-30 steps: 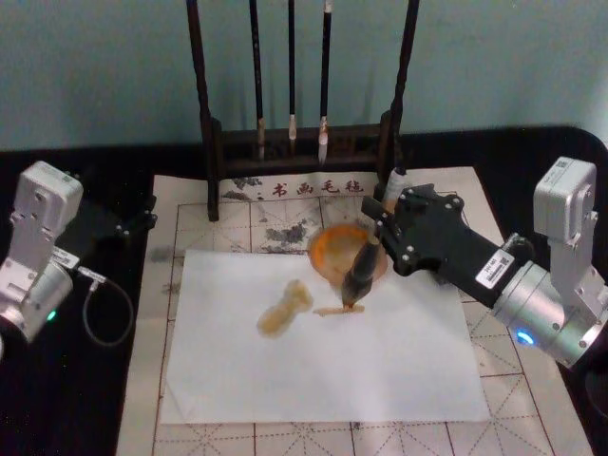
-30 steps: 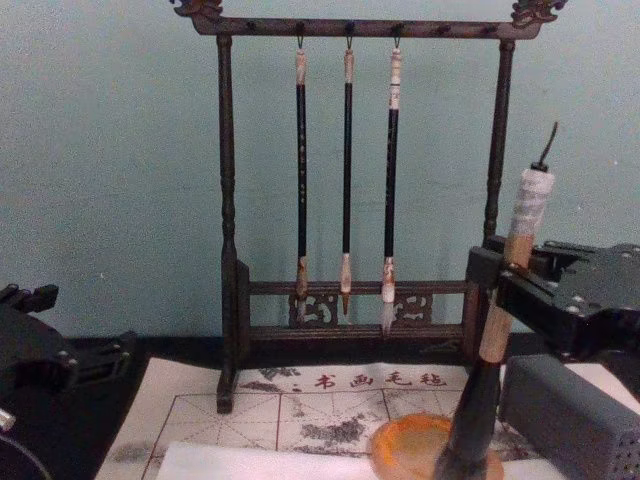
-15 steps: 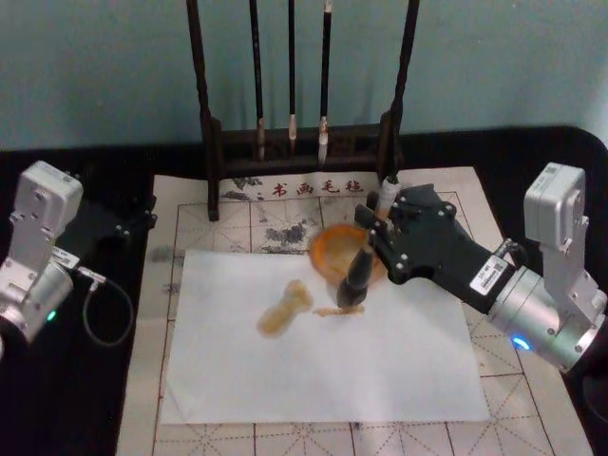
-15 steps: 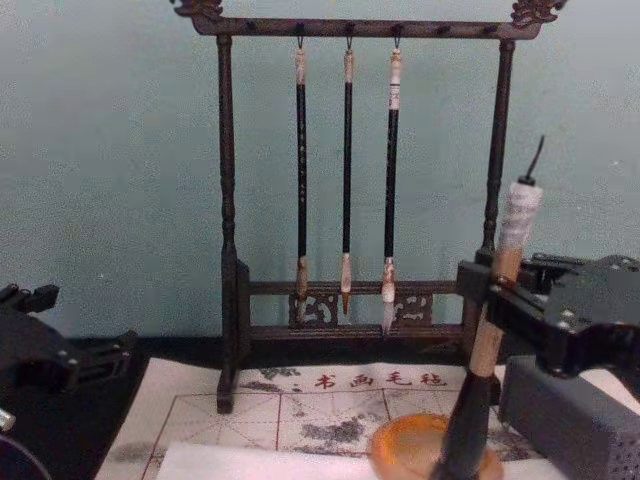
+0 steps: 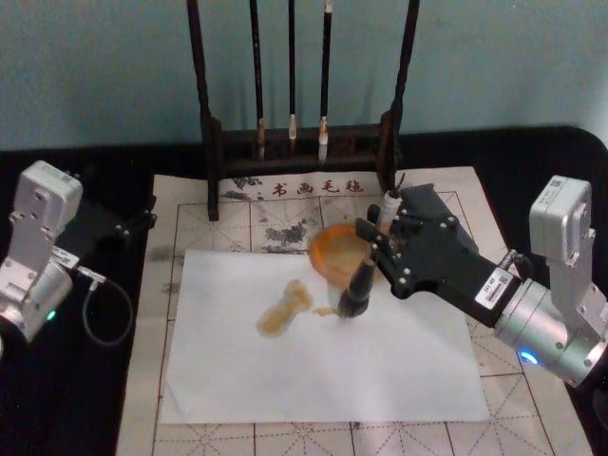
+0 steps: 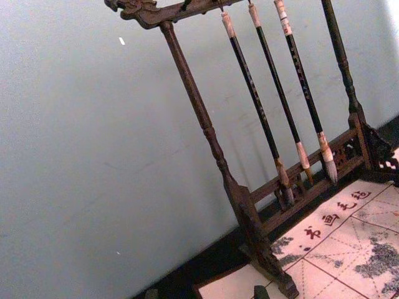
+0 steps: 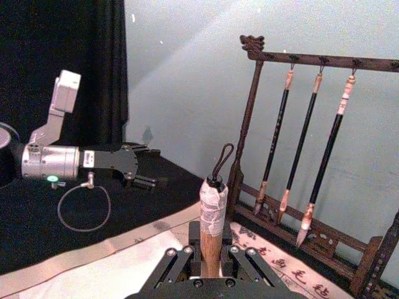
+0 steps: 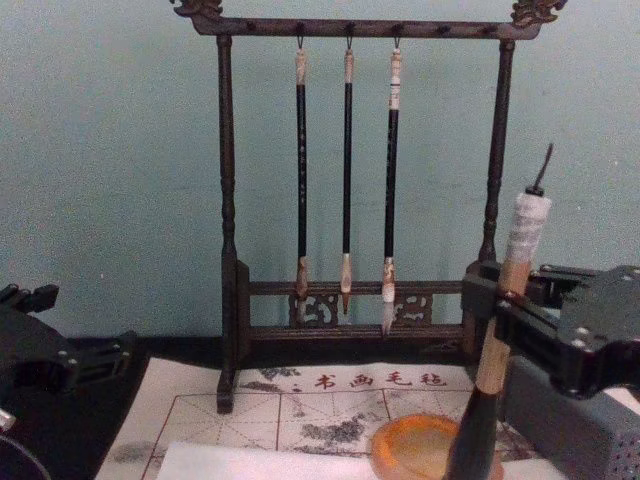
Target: Pick up the brush from the inkstone, write on the paper, then place the brush back to its original position.
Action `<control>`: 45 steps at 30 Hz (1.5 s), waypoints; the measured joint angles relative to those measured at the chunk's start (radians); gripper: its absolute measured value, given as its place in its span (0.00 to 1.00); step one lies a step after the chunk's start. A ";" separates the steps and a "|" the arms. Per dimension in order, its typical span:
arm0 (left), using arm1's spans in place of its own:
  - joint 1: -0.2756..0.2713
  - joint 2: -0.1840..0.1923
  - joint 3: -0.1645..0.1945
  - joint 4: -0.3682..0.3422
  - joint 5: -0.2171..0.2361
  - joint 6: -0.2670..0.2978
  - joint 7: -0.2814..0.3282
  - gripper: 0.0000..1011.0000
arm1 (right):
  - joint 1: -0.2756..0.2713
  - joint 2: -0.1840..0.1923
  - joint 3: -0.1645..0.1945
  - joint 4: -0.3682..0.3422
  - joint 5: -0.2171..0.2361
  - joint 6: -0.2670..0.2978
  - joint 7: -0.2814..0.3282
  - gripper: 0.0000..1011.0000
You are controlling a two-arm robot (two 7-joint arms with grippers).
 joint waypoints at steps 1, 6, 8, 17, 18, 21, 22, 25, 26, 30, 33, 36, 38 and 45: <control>0.000 0.000 0.000 0.000 0.000 0.000 0.000 0.99 | -0.007 0.003 0.002 -0.007 0.000 0.000 0.000 0.18; 0.000 0.000 0.000 0.000 0.000 0.000 0.000 0.99 | -0.033 0.013 0.012 -0.029 0.000 -0.001 0.001 0.18; 0.000 0.000 0.000 0.000 0.000 0.000 0.000 0.99 | -0.042 0.017 0.014 -0.037 0.000 -0.001 0.002 0.18; 0.000 0.000 0.000 0.000 0.000 0.000 0.000 0.99 | -0.087 0.036 0.028 -0.073 0.009 -0.007 0.010 0.18; 0.000 0.000 0.000 0.000 0.000 0.000 0.000 0.99 | -0.090 0.037 0.029 -0.075 0.010 -0.008 0.010 0.18; 0.000 0.000 0.000 0.000 0.000 0.000 0.000 0.99 | -0.101 0.042 0.032 -0.084 0.015 -0.010 0.014 0.18; 0.000 0.000 0.000 0.000 0.000 0.000 0.000 0.99 | -0.104 0.044 0.033 -0.087 0.016 -0.011 0.015 0.18; 0.000 0.000 0.000 0.000 0.000 0.000 0.000 0.99 | -0.115 0.051 0.037 -0.098 0.020 -0.014 0.019 0.18; 0.000 0.000 0.000 0.000 0.000 0.000 0.000 0.99 | -0.117 0.052 0.038 -0.101 0.021 -0.015 0.020 0.18; 0.000 0.000 0.000 0.000 0.000 0.000 0.000 0.99 | -0.128 0.060 0.042 -0.113 0.025 -0.020 0.025 0.18; 0.000 0.000 0.000 0.000 0.000 0.000 0.000 0.99 | -0.136 0.066 0.046 -0.124 0.028 -0.023 0.028 0.18; 0.000 0.000 0.000 0.000 0.000 0.000 0.000 0.99 | -0.141 0.069 0.048 -0.131 0.030 -0.025 0.030 0.18; 0.000 0.000 0.000 0.000 0.000 0.000 0.000 0.99 | -0.145 0.071 0.051 -0.137 0.033 -0.028 0.031 0.18; 0.000 0.000 0.000 0.000 0.000 0.000 0.000 0.99 | -0.141 0.065 0.061 -0.139 0.037 -0.036 0.026 0.18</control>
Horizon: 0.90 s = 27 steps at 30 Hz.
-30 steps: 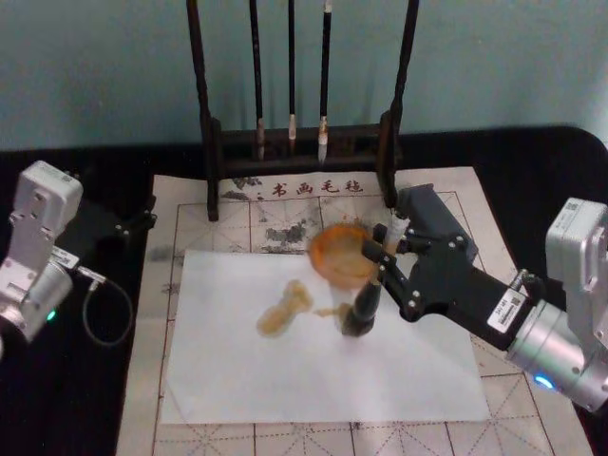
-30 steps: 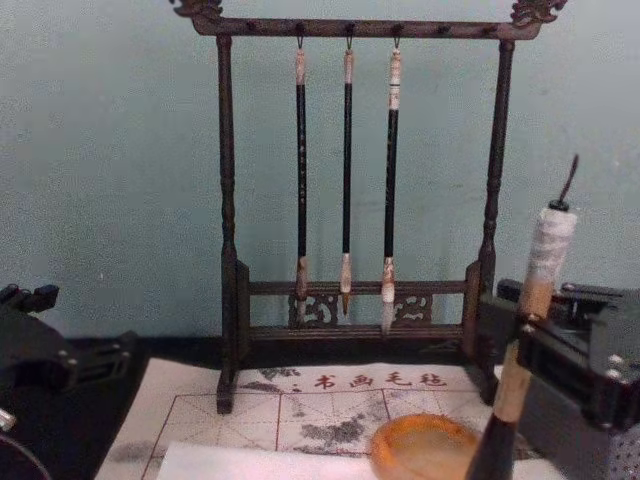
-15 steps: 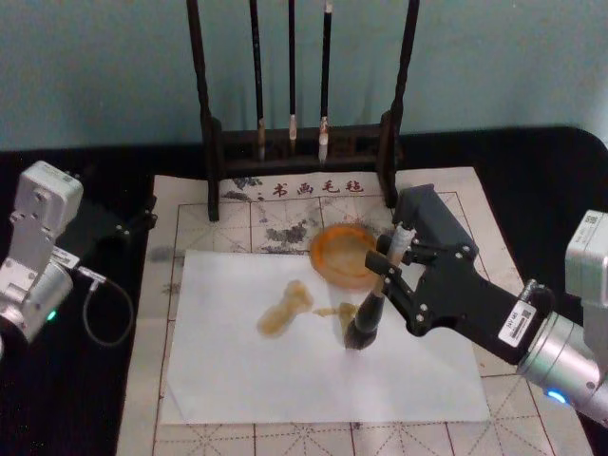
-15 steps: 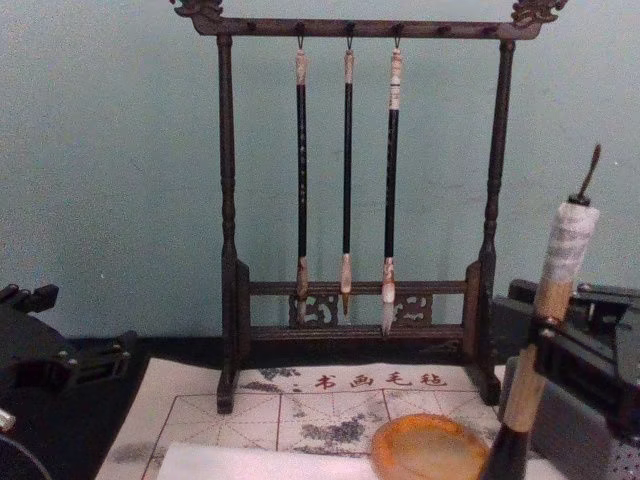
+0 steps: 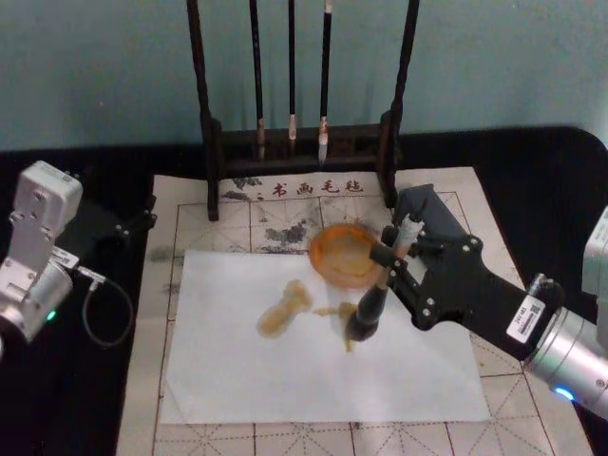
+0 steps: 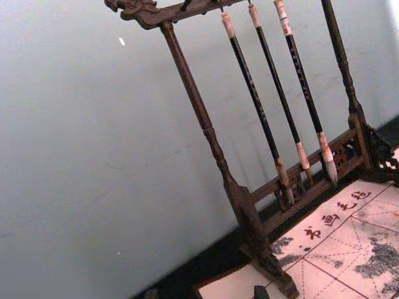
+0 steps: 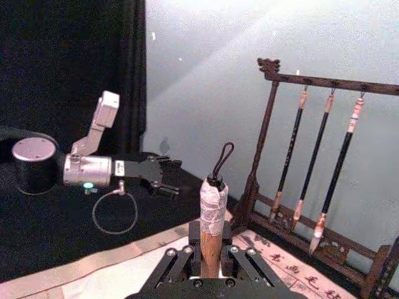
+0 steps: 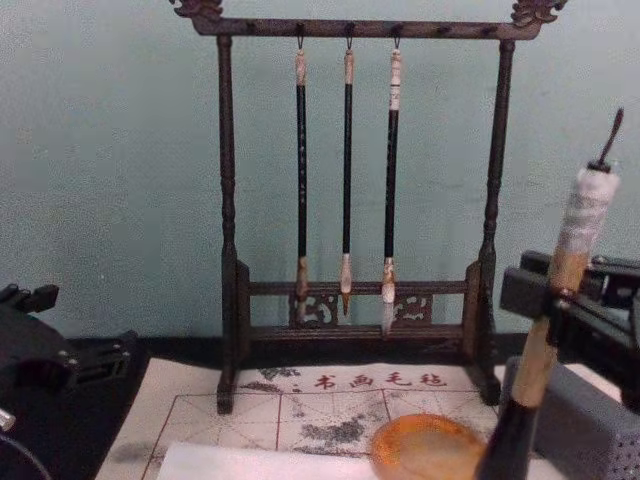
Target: Pick up the brush from the inkstone, write on the paper, then place the brush back to its original position.
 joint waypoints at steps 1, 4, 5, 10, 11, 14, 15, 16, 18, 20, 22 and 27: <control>0.000 0.000 0.000 0.000 0.000 0.000 0.000 0.99 | 0.003 -0.002 0.000 0.003 0.000 -0.001 -0.001 0.18; 0.000 0.000 0.000 0.000 0.000 0.000 0.000 0.99 | 0.017 -0.013 0.002 0.016 -0.001 -0.002 -0.007 0.18; 0.000 0.000 0.000 0.000 0.000 0.000 0.000 0.99 | 0.022 -0.015 0.002 0.020 -0.001 -0.002 -0.008 0.18; 0.000 0.000 0.000 0.000 0.000 0.000 0.000 0.99 | 0.059 -0.035 0.004 0.048 0.004 -0.002 -0.013 0.18; 0.000 0.000 0.000 0.000 0.000 0.000 0.000 0.99 | 0.065 -0.038 0.004 0.052 0.005 -0.001 -0.013 0.18; 0.000 0.000 0.000 0.000 0.000 0.000 0.000 0.99 | 0.088 -0.048 0.006 0.066 0.012 -0.001 -0.013 0.18; 0.000 0.000 0.000 0.000 0.000 0.000 0.000 0.99 | 0.094 -0.051 0.006 0.070 0.013 -0.001 -0.013 0.18; 0.000 0.000 0.000 0.000 0.000 0.000 0.000 0.99 | 0.106 -0.056 0.007 0.079 0.017 -0.001 -0.013 0.18; 0.000 0.000 0.000 0.000 0.000 0.000 0.000 0.99 | 0.117 -0.061 0.008 0.086 0.023 0.002 -0.014 0.18; 0.000 0.000 0.000 0.000 0.000 0.000 0.000 0.99 | 0.128 -0.067 0.009 0.093 0.029 0.006 -0.015 0.18; 0.000 0.000 0.000 0.000 0.000 0.000 0.000 0.99 | 0.143 -0.077 0.012 0.104 0.045 0.019 -0.020 0.18; 0.000 0.000 0.000 0.000 0.000 0.000 0.000 0.99 | 0.173 -0.103 0.020 0.130 0.100 0.072 -0.039 0.18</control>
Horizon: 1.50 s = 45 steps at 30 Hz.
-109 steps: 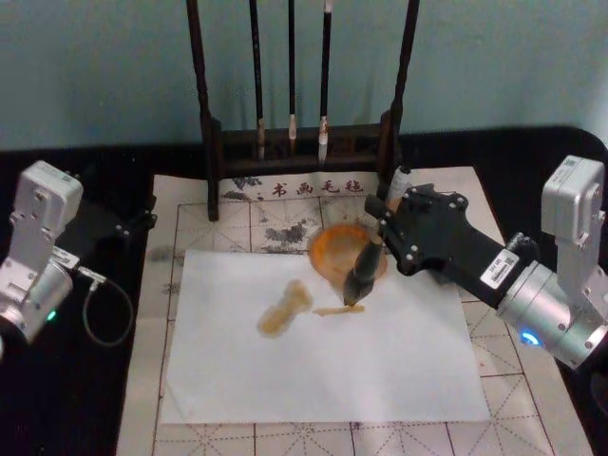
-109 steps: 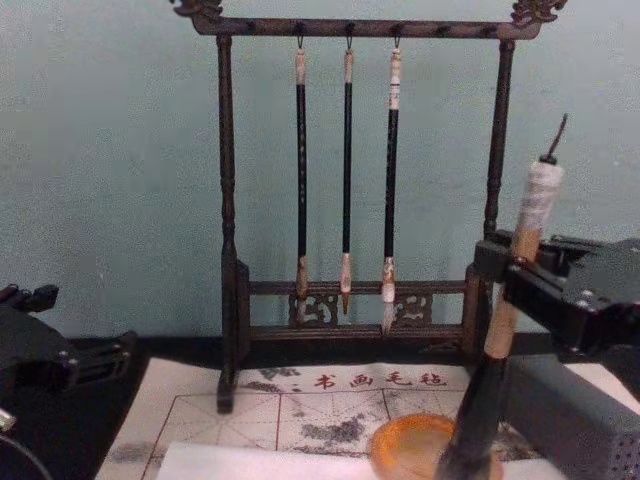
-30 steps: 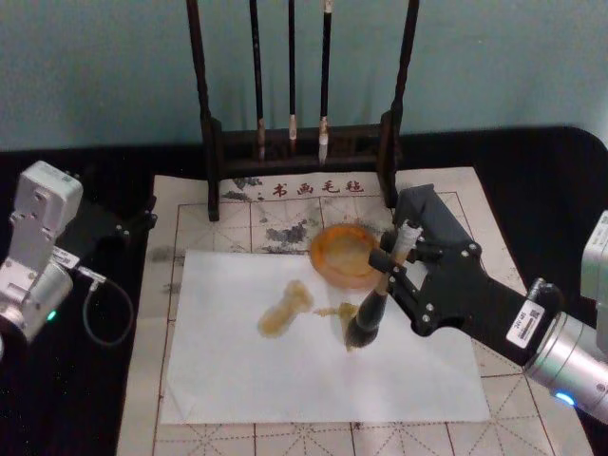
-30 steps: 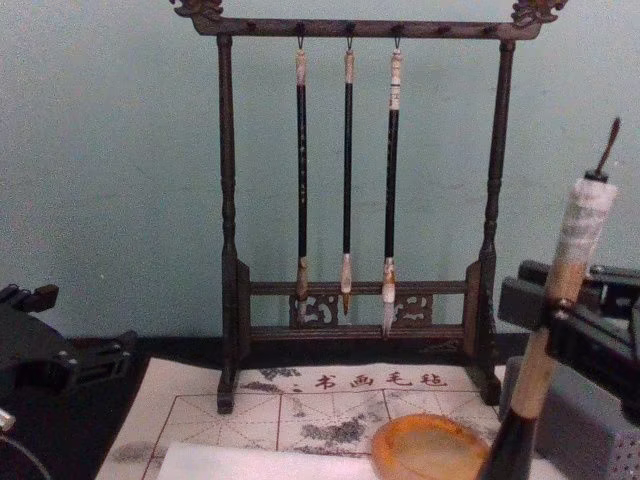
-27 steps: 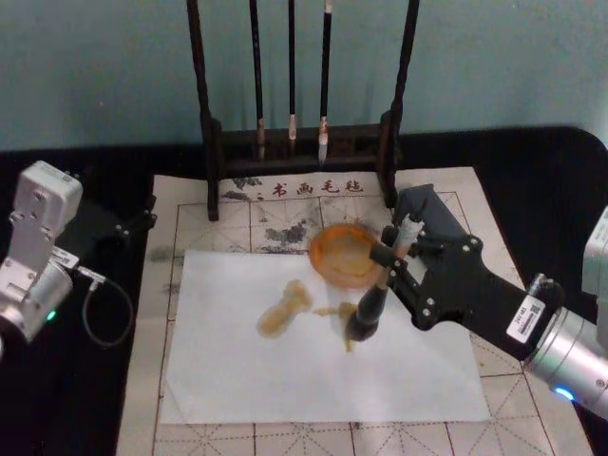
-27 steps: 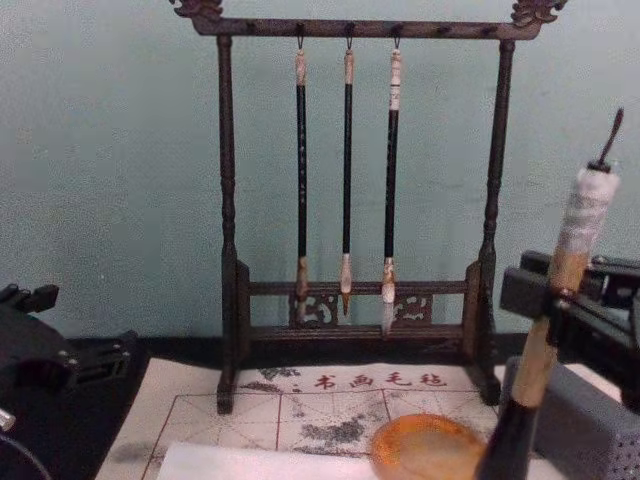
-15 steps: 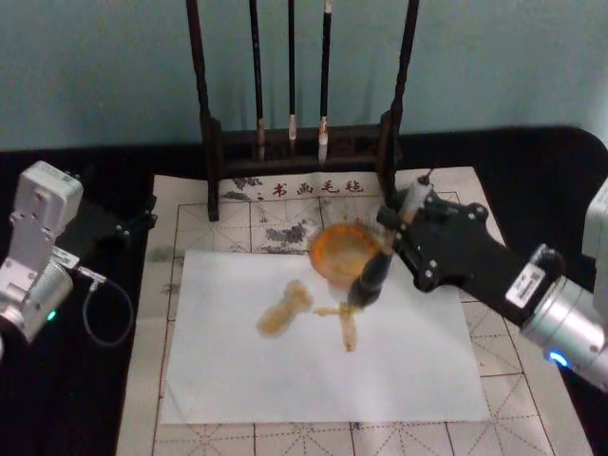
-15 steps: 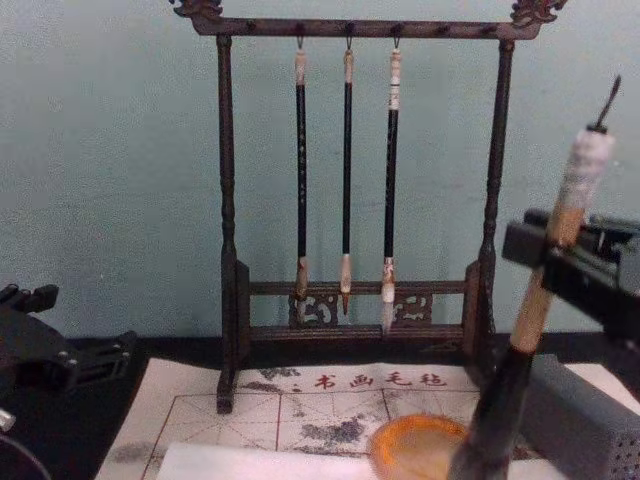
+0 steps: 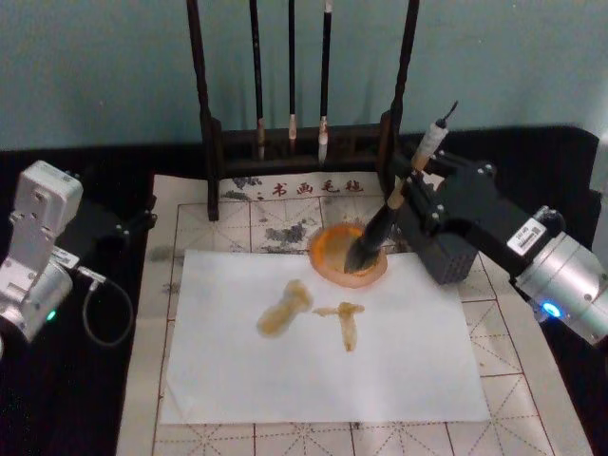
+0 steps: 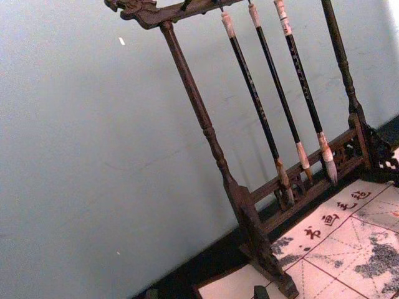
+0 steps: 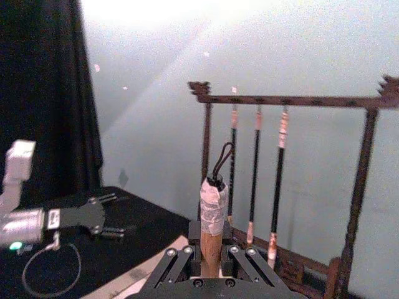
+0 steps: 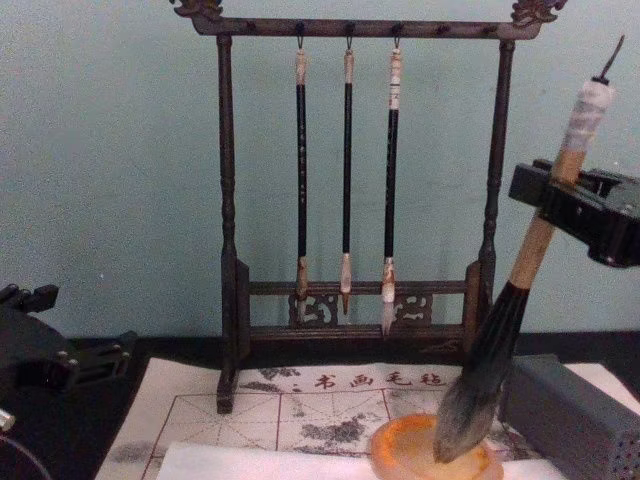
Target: Pick up the brush from the inkstone, write on the paper, then place the brush back to its original position.
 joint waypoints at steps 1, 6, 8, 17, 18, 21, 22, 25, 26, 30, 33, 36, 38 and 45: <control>0.000 0.000 0.000 0.000 0.000 0.000 0.000 0.99 | 0.004 -0.004 0.002 0.004 0.010 0.009 -0.004 0.18; 0.000 0.000 0.000 0.000 0.000 0.000 0.000 0.99 | 0.033 -0.026 0.012 0.035 0.079 0.075 -0.031 0.18; 0.000 0.000 0.000 0.000 0.000 0.000 0.000 0.99 | 0.047 -0.034 0.016 0.050 0.113 0.105 -0.042 0.18; 0.000 0.000 0.000 0.000 0.000 0.000 0.000 0.99 | 0.105 -0.058 0.028 0.113 0.228 0.195 -0.077 0.18; 0.000 0.000 0.000 0.000 0.000 0.000 0.000 0.99 | 0.109 -0.059 0.028 0.118 0.236 0.200 -0.077 0.18; 0.000 0.000 0.000 0.000 0.000 0.000 0.000 0.99 | 0.125 -0.063 0.028 0.137 0.264 0.220 -0.084 0.18; 0.000 0.000 0.000 0.000 0.000 0.000 0.000 0.99 | 0.129 -0.064 0.029 0.143 0.272 0.225 -0.086 0.18; 0.000 0.000 0.000 0.000 0.000 0.000 0.000 0.99 | 0.145 -0.071 0.030 0.166 0.299 0.242 -0.098 0.18; 0.000 0.000 0.000 0.000 0.000 0.000 0.000 0.99 | 0.150 -0.073 0.030 0.174 0.307 0.247 -0.103 0.18; 0.000 0.000 0.000 0.000 0.000 0.000 0.000 0.99 | 0.173 -0.084 0.036 0.212 0.348 0.272 -0.125 0.18; 0.000 0.000 0.000 0.000 0.000 0.000 0.000 0.99 | 0.186 -0.091 0.040 0.232 0.371 0.285 -0.138 0.18; 0.000 0.000 0.000 0.000 0.000 0.000 0.000 0.99 | 0.201 -0.100 0.045 0.258 0.398 0.301 -0.156 0.18; 0.000 0.000 0.000 0.000 0.000 0.000 0.000 0.99 | 0.213 -0.106 0.049 0.277 0.418 0.311 -0.171 0.18; 0.000 0.000 0.000 0.000 0.000 0.000 0.000 0.99 | 0.241 -0.129 0.059 0.328 0.478 0.343 -0.218 0.18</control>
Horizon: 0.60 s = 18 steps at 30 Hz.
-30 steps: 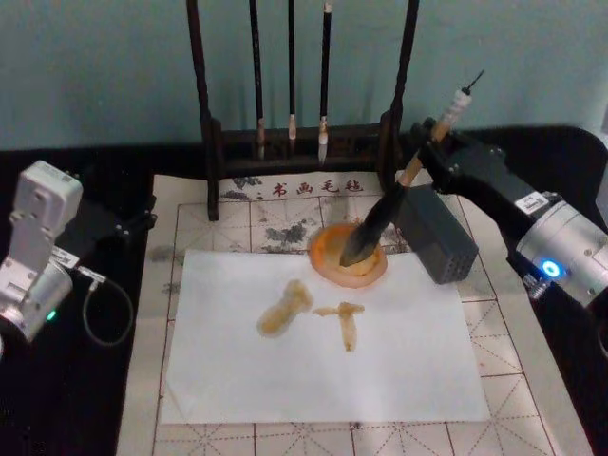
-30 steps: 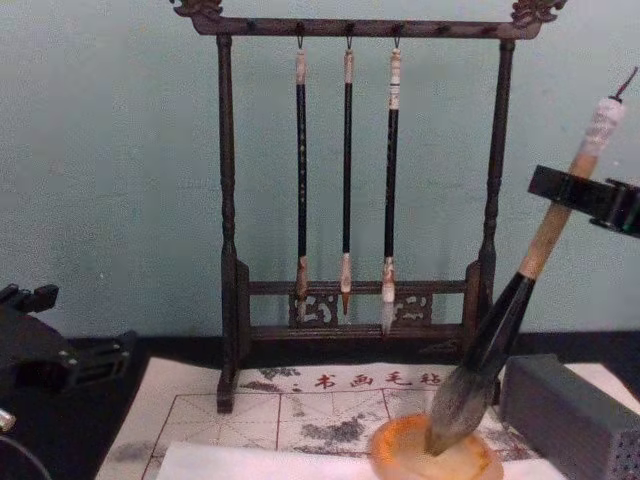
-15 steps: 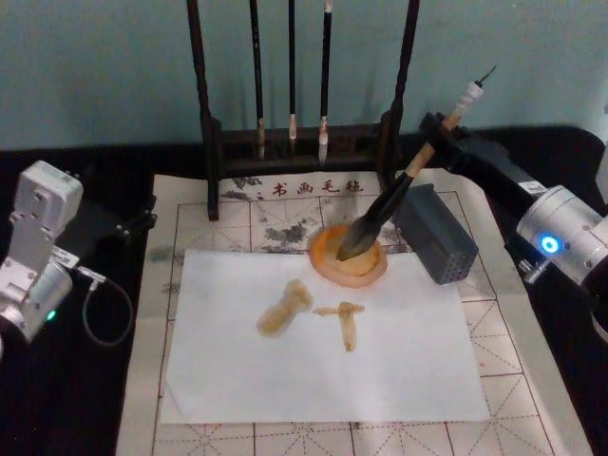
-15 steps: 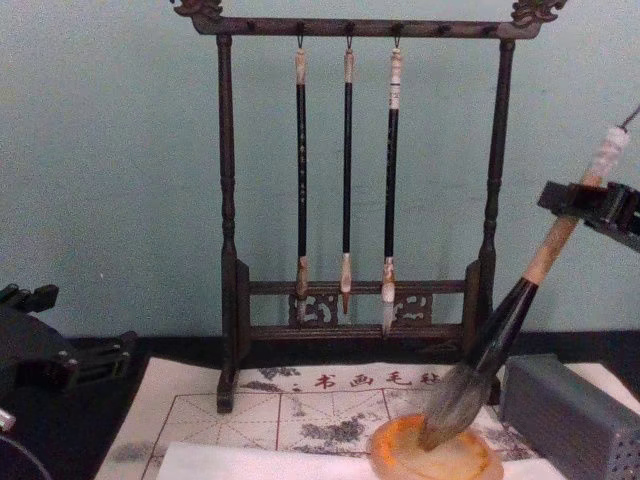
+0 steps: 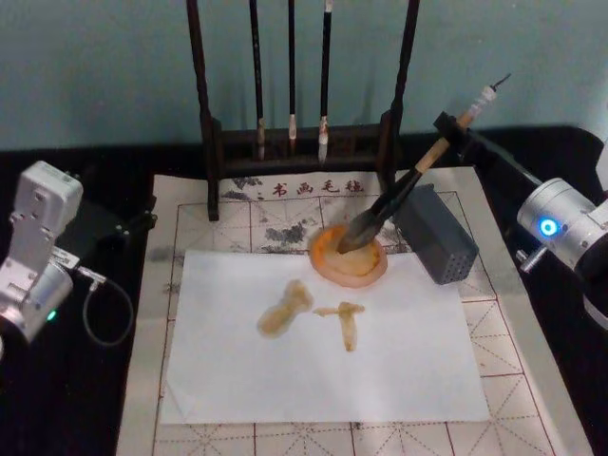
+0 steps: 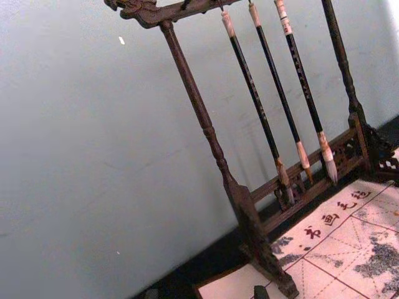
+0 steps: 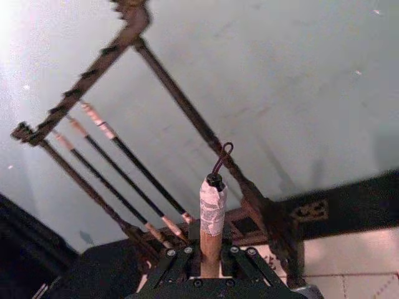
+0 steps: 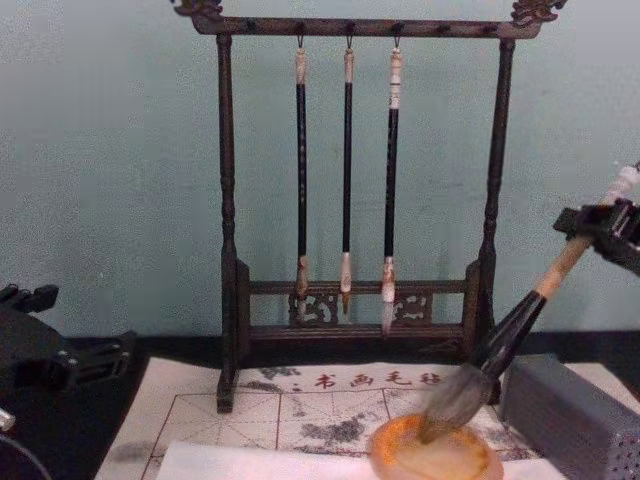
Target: Pick up the brush from the inkstone, write on the paper, then place the brush back to its original position.
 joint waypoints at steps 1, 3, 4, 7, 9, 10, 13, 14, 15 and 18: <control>0.000 0.000 0.000 0.000 0.000 0.000 0.000 0.99 | 0.003 -0.003 0.001 0.005 0.008 0.005 -0.007 0.18; 0.000 0.000 0.000 0.000 0.000 0.000 0.000 0.99 | 0.012 -0.014 0.007 0.019 0.035 0.022 -0.035 0.18; 0.000 0.000 0.000 0.000 0.000 0.000 0.000 0.99 | 0.014 -0.017 0.008 0.023 0.042 0.027 -0.043 0.18; 0.000 0.000 0.000 0.000 0.000 0.000 0.000 0.99 | 0.020 -0.024 0.009 0.034 0.062 0.038 -0.068 0.18; 0.000 0.000 0.000 0.000 0.000 0.000 0.000 0.99 | 0.025 -0.028 0.008 0.042 0.072 0.043 -0.085 0.18; 0.000 0.000 0.000 0.000 0.000 0.000 0.000 0.99 | 0.025 -0.028 0.008 0.042 0.072 0.043 -0.085 0.18; 0.000 0.000 0.000 0.000 0.000 0.000 0.000 0.99 | 0.033 -0.033 0.005 0.057 0.087 0.049 -0.111 0.18; 0.000 0.000 0.000 0.000 0.000 0.000 0.000 0.99 | 0.033 -0.033 0.005 0.057 0.087 0.049 -0.111 0.18; 0.000 0.000 0.000 0.000 0.000 0.000 0.000 0.99 | 0.036 -0.034 0.003 0.063 0.092 0.050 -0.118 0.18; 0.000 0.000 0.000 0.000 0.000 0.000 0.000 0.99 | 0.041 -0.036 0.003 0.073 0.106 0.051 -0.130 0.18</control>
